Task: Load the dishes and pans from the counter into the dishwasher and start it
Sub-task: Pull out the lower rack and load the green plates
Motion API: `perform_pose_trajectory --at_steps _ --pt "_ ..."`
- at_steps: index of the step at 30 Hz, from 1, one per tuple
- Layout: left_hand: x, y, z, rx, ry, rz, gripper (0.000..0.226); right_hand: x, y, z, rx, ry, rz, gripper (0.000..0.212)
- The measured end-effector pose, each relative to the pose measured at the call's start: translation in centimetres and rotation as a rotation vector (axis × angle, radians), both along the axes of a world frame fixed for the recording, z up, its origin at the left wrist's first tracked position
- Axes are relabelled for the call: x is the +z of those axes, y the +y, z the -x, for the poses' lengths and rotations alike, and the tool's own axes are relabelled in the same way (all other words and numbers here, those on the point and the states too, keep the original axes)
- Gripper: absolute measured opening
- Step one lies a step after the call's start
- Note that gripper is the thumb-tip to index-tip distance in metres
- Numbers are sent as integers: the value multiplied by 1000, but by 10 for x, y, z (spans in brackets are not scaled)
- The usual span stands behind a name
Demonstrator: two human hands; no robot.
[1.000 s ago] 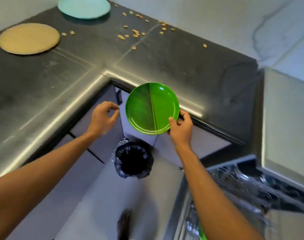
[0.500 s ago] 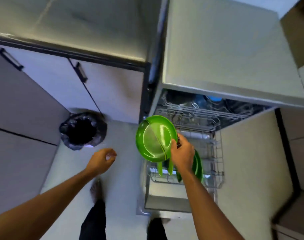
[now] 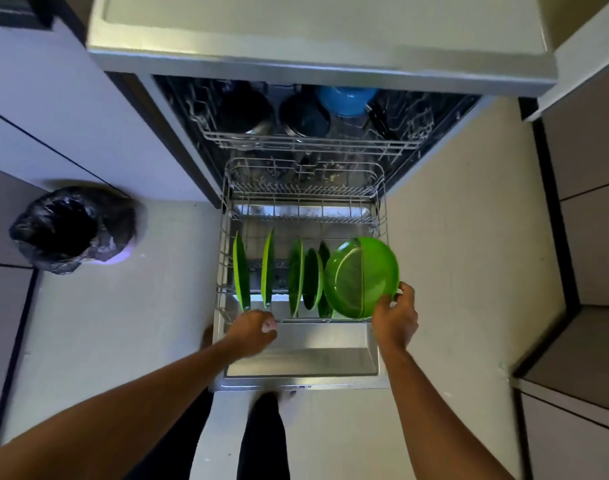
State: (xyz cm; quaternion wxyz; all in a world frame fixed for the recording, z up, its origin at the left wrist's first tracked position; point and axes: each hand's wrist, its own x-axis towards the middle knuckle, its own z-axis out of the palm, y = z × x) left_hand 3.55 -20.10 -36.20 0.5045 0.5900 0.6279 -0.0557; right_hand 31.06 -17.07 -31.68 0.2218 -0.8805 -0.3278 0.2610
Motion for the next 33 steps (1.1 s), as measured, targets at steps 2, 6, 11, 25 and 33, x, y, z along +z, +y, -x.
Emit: perform_pose_trajectory --at_steps 2,6,11,25,33 --pt "-17 2 -23 -50 35 9 28 -19 6 -19 -33 -18 -29 35" --pt "-51 8 -51 -117 59 -5 32 -57 18 -44 -52 -61 -47 35" --pt "-89 14 -62 -161 85 -10 40 -98 21 -57 3 -99 -48 34" --pt "-128 8 -61 -236 157 -48 42 -143 12 -29 46 -45 9 31" --pt "-129 20 -74 -210 106 -45 27 -142 6 -13 416 -28 84 66"
